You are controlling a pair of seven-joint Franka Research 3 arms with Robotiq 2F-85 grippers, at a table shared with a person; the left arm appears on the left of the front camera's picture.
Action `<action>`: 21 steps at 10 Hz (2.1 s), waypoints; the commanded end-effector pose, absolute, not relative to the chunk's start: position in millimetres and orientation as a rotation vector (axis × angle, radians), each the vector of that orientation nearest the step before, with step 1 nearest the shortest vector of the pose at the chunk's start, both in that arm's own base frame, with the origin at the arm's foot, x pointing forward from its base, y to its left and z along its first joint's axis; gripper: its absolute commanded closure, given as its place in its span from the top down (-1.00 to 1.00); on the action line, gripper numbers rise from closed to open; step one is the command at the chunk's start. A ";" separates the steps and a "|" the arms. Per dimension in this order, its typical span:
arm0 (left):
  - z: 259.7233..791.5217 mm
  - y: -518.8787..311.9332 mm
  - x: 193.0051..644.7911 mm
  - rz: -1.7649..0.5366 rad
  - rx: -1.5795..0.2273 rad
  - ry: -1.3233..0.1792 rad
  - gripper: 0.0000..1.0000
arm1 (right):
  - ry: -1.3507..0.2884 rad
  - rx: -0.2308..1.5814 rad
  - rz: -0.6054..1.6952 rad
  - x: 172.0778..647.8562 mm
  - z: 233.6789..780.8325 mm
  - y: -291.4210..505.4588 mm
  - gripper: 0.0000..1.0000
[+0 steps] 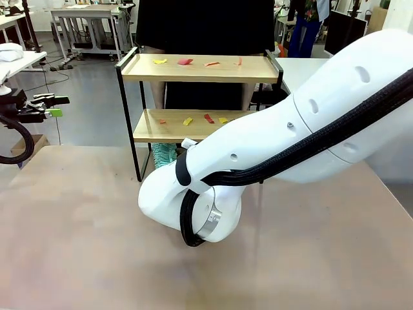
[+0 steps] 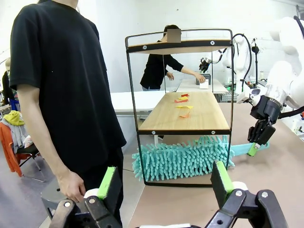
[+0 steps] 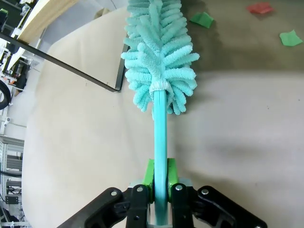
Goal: Clean the shelf.
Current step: Clean the specific section of the Shelf indicated by the human with the Duster.
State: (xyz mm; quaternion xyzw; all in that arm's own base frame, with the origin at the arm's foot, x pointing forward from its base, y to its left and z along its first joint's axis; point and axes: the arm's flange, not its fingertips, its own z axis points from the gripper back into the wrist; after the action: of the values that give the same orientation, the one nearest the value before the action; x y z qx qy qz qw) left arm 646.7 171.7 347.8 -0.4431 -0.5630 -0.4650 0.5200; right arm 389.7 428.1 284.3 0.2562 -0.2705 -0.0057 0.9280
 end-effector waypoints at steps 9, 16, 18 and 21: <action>349.6 171.4 644.7 -1.129 -1.055 -1.356 1.00 | -0.561 0.379 -0.096 387.1 313.7 396.7 -0.74; 349.6 171.4 644.7 -1.129 -1.055 -1.356 1.00 | -0.582 0.262 -0.190 382.2 339.4 341.2 -0.74; 349.6 171.4 644.7 -1.129 -1.055 -1.356 1.00 | -0.569 0.209 -0.196 384.4 344.7 323.0 -0.74; 349.6 171.4 644.7 -1.129 -1.055 -1.356 1.00 | -0.556 0.123 -0.209 386.6 355.6 293.3 -0.74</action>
State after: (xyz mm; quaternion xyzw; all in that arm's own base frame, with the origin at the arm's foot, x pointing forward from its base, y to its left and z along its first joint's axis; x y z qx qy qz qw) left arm 646.8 171.7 347.8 -0.4431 -0.5631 -0.4651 0.5199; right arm 369.8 280.1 277.7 0.1178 -0.2783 -0.0945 0.9485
